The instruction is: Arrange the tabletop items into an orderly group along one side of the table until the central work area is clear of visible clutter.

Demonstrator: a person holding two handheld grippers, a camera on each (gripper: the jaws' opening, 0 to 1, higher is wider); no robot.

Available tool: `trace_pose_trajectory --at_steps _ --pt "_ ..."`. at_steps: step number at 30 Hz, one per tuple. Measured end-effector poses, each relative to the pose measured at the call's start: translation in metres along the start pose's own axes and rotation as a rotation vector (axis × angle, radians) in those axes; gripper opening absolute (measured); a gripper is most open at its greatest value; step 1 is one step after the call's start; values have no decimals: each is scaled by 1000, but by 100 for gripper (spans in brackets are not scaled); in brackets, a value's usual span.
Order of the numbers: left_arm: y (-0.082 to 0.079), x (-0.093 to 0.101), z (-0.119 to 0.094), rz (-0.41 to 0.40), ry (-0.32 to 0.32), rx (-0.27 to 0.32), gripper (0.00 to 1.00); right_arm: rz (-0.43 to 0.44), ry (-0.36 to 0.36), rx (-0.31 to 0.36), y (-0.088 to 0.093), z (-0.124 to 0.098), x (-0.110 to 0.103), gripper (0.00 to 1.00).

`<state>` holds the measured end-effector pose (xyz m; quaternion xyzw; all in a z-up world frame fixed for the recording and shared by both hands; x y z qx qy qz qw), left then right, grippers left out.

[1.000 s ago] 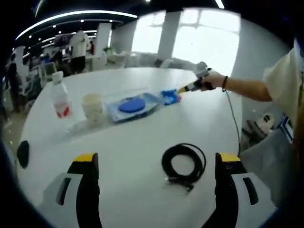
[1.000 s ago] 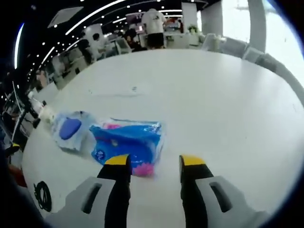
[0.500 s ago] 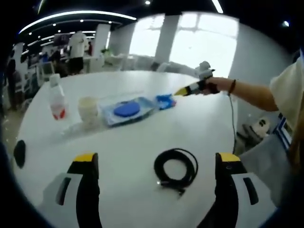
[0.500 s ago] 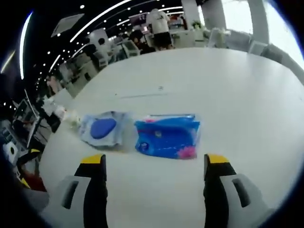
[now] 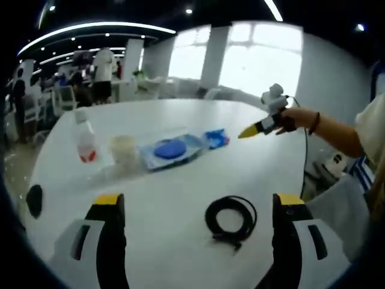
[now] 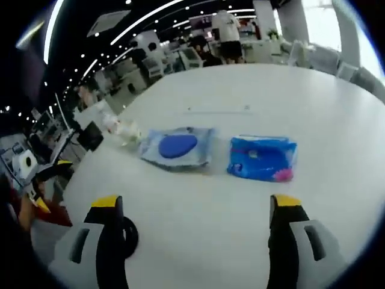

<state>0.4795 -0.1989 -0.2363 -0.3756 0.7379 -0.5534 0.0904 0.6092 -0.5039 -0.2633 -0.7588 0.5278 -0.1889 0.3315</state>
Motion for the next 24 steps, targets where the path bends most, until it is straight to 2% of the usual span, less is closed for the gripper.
trace_pose_trajectory --at_steps 9,16,20,24 --pt "-1 -2 -7 39 -46 -29 100 -55 -85 3 17 -9 -53 99" --pt "-1 -1 -9 41 -51 -25 100 -117 -138 -15 34 -10 -90 99" --pt "-4 -1 -12 36 -53 4 100 -133 -156 -21 41 -9 -104 99" --pt "-4 -1 -13 38 -61 3 99 -165 -182 -39 52 -8 -123 97"
Point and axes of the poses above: the point that each gripper's makers call its tool centre point, and the gripper's own axes: z roughly forward along the fingers, x roughly to its right, y roughly out of its underside, the point moved 6 cm from there along -z, roughly backward along the fingers, and after that the axes turned 15 degrees about y, right-handed, at the moved point
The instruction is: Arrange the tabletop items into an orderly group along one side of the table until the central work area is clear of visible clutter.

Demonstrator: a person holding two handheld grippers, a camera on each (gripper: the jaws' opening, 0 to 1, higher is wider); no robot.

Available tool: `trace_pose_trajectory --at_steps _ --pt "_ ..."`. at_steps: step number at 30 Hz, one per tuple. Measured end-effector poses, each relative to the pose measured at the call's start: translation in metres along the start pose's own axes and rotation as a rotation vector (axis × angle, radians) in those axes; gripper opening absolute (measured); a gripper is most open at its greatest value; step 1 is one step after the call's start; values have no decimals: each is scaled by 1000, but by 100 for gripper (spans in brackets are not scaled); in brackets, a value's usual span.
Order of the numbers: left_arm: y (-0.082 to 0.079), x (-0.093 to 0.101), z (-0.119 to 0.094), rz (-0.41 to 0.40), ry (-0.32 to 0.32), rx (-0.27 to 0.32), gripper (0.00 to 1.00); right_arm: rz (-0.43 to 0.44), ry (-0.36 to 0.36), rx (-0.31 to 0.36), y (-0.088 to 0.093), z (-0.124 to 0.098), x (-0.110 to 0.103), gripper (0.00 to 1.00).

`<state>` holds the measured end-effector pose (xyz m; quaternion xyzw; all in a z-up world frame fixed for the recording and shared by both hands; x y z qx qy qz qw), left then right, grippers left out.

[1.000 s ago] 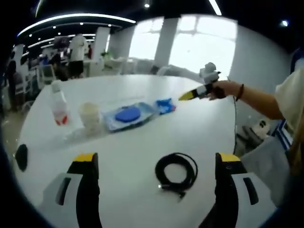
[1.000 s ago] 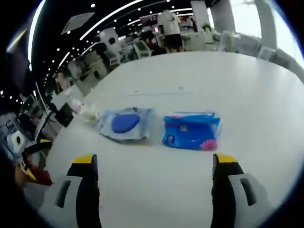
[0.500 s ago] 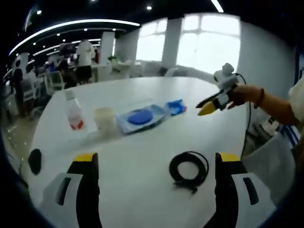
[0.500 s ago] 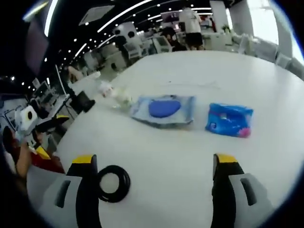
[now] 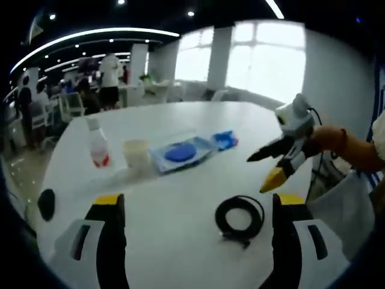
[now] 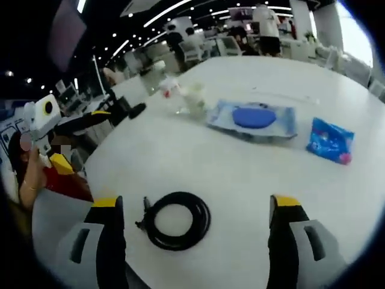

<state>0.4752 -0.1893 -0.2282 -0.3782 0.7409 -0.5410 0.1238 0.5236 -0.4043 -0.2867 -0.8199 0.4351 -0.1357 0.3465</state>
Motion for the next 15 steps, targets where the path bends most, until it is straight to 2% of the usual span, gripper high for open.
trace_pose_trajectory --at_steps 8,15 --pt "1 -4 -2 -5 -20 -9 99 -76 -64 -59 17 13 -45 93" --pt "2 -7 -2 -14 -31 -2 98 -108 -68 -97 28 28 -68 84"
Point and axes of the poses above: the point that each gripper's makers call its tool centre point, and the gripper's own axes: z roughly forward along the fingers, x roughly to its right, y roughly out of its underside, the point moved 6 cm from there along -z, roughly backward along the fingers, and after that the axes turned 15 degrees about y, right-handed, at the moved point
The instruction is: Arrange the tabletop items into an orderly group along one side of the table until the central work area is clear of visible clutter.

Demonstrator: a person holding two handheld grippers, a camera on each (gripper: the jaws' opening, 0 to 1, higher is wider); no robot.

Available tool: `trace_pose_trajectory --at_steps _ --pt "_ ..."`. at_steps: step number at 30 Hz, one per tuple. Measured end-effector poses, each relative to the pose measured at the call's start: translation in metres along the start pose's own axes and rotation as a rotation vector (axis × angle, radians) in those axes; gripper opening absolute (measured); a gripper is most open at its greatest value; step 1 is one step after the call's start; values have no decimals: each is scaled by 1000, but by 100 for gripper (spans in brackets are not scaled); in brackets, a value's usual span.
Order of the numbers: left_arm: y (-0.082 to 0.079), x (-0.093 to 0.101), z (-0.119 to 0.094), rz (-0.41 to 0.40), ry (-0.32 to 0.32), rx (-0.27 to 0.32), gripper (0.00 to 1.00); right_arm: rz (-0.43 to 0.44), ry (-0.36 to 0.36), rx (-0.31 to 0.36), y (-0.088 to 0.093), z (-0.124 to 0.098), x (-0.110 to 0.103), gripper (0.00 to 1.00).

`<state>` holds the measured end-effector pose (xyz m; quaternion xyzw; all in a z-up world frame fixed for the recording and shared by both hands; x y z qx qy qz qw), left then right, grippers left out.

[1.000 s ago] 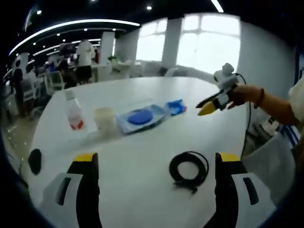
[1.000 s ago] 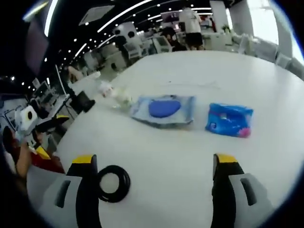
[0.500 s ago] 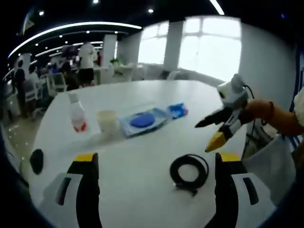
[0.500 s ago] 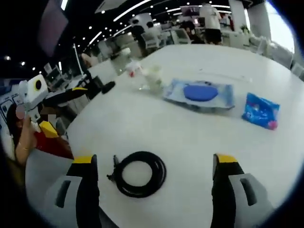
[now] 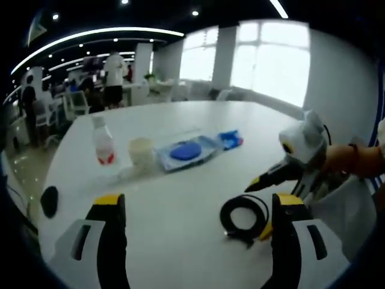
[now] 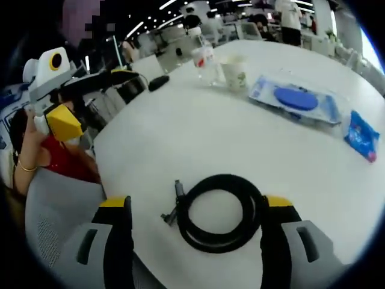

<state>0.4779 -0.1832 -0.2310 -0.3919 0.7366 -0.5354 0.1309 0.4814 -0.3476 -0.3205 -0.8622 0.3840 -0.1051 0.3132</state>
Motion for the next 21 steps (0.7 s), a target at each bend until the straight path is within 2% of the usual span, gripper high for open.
trace_pose_trajectory --at_steps 7,15,21 --pt "1 0 1 3 -10 -3 97 -9 11 -34 6 11 -20 76" --pt "3 1 1 23 -24 -21 96 -22 47 -71 14 21 -32 61" --pt "2 2 1 26 -22 -17 96 -17 95 -80 16 26 -29 42"
Point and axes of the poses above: the point that each gripper's makers call its tool centre point, and the gripper's own axes: z roughly forward along the fingers, x roughly to its right, y roughly out of its underside, the point moved 6 cm from there along -z, roughly backward along the fingers, and after that the axes turned 15 degrees about y, right-handed, at the moved point
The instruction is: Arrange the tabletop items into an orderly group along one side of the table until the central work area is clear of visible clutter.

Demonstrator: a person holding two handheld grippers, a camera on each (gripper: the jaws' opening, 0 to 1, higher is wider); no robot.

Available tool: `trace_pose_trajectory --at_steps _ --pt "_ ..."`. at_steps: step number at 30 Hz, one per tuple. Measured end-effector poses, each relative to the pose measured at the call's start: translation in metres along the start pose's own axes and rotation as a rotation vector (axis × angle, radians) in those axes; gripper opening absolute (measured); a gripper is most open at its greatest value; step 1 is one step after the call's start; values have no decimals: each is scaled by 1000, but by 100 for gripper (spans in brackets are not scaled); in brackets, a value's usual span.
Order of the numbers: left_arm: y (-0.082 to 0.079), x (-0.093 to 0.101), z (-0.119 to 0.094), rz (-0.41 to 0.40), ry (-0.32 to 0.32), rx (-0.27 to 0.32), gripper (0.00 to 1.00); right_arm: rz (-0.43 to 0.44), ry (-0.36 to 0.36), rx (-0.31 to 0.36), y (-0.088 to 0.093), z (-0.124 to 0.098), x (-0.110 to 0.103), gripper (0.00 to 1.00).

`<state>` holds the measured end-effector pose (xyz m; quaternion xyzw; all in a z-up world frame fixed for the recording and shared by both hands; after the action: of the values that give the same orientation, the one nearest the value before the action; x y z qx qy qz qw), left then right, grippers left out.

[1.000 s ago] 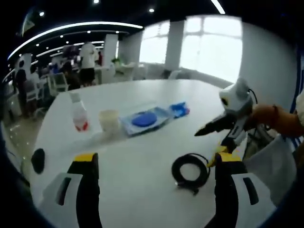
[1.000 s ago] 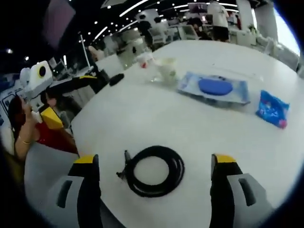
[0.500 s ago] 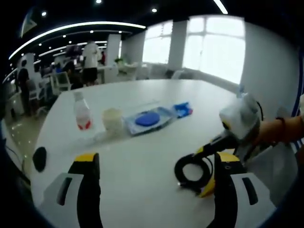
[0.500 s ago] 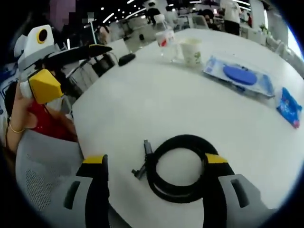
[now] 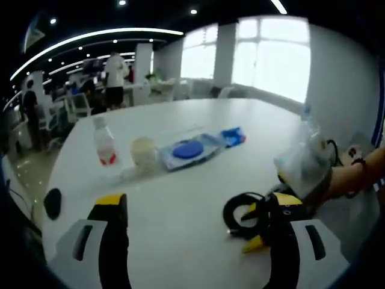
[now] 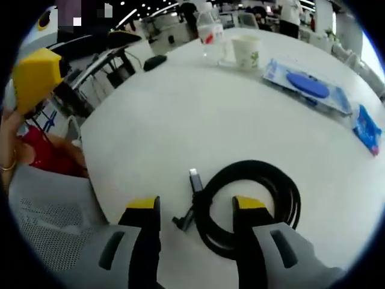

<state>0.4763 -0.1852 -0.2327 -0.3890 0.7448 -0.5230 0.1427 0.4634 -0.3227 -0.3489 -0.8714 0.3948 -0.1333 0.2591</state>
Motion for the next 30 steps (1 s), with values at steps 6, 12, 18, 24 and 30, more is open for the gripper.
trace_pose_trajectory --at_steps 6,12,18,24,30 --pt "2 1 2 8 2 -21 95 -31 45 0 1 2 5 33" --pt "3 1 3 9 4 -28 95 -51 62 6 2 2 4 23" --pt "5 2 3 13 5 -40 95 -17 57 8 3 7 5 15" --pt "7 1 4 15 4 -52 94 34 32 -5 4 7 6 14" --pt "7 0 3 20 0 -53 94 93 12 -6 0 2 7 12"
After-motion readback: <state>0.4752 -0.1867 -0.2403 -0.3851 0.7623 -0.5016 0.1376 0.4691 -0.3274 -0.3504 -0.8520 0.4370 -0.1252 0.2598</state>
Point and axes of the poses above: the point that each gripper's makers call its tool centre point, and the gripper's own axes: z roughly forward along the fingers, x roughly to its right, y roughly out of its underside, the point moved 6 cm from there along -z, roughly backward along the fingers, and after that the axes turned 15 degrees about y, right-handed, at the moved point
